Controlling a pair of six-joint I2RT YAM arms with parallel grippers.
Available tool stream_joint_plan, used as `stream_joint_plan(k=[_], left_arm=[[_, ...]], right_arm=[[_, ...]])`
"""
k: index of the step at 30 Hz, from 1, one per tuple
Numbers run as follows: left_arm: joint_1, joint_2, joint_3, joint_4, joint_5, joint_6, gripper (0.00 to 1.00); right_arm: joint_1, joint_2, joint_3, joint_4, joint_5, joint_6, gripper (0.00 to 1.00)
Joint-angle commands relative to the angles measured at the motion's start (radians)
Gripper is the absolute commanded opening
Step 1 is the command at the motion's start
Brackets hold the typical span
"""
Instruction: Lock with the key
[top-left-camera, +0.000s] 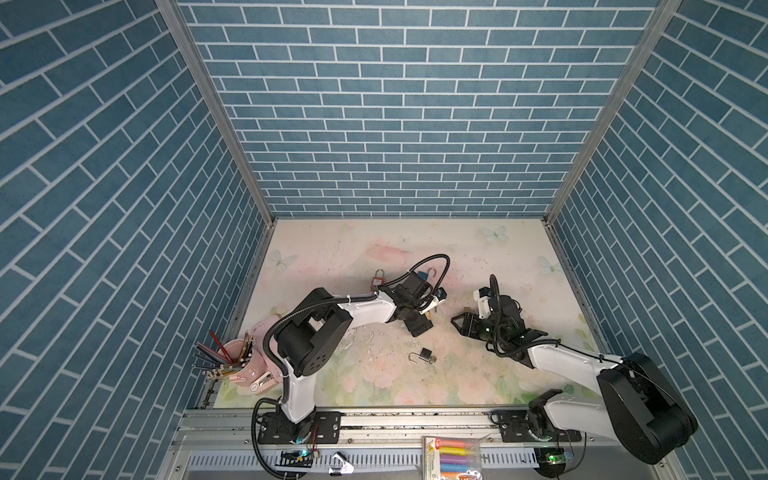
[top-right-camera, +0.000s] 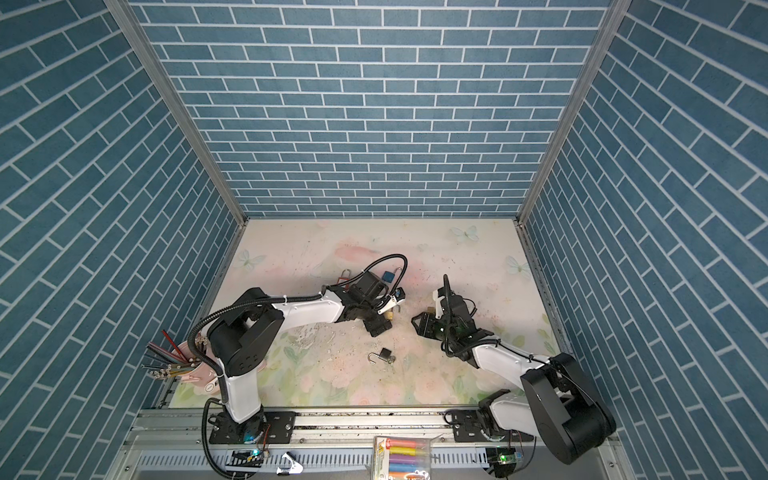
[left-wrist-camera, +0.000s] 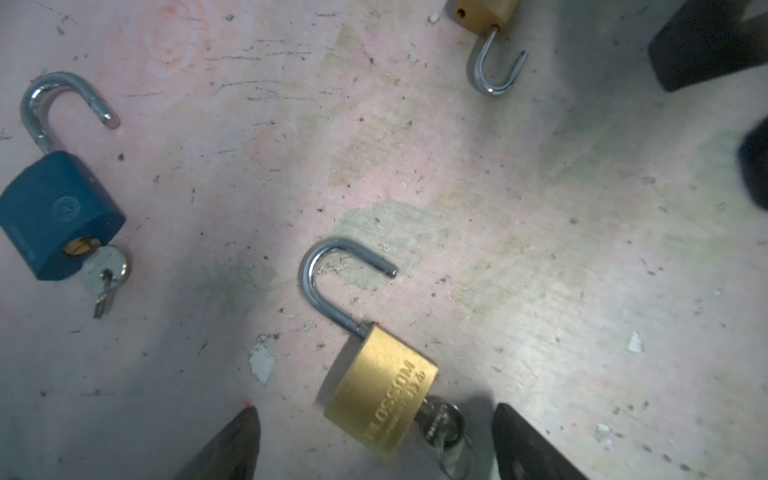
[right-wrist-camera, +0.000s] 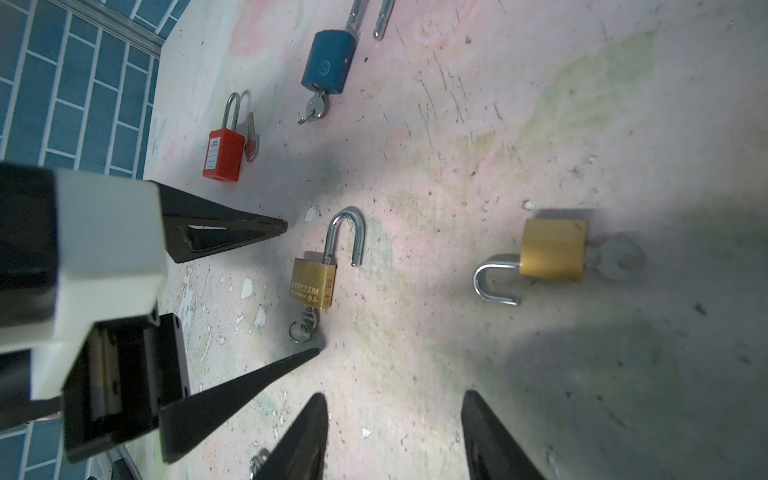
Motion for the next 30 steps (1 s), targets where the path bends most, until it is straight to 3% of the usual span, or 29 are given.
stream_joint_plan(k=[1, 7, 14, 18, 30], left_arm=[[-0.003, 0.006, 0.005, 0.011, -0.023, -0.103, 0.87], [-0.022, -0.008, 0.051, -0.032, -0.111, -0.343, 0.84], [-0.058, 0.016, 0.136, -0.136, -0.098, -0.496, 0.84], [-0.064, 0.047, 0.17, -0.167, -0.124, -0.6, 0.78], [-0.084, 0.109, 0.228, -0.24, -0.243, -0.752, 0.68]], right_arm=[[-0.004, 0.003, -0.001, 0.019, -0.002, 0.01, 0.53], [-0.006, 0.021, 0.003, 0.037, -0.014, 0.007, 0.53], [-0.013, 0.038, 0.011, 0.041, -0.023, -0.003, 0.53], [-0.017, 0.038, 0.012, 0.043, -0.027, -0.004, 0.53], [-0.017, 0.03, 0.019, 0.035, -0.019, -0.012, 0.52]])
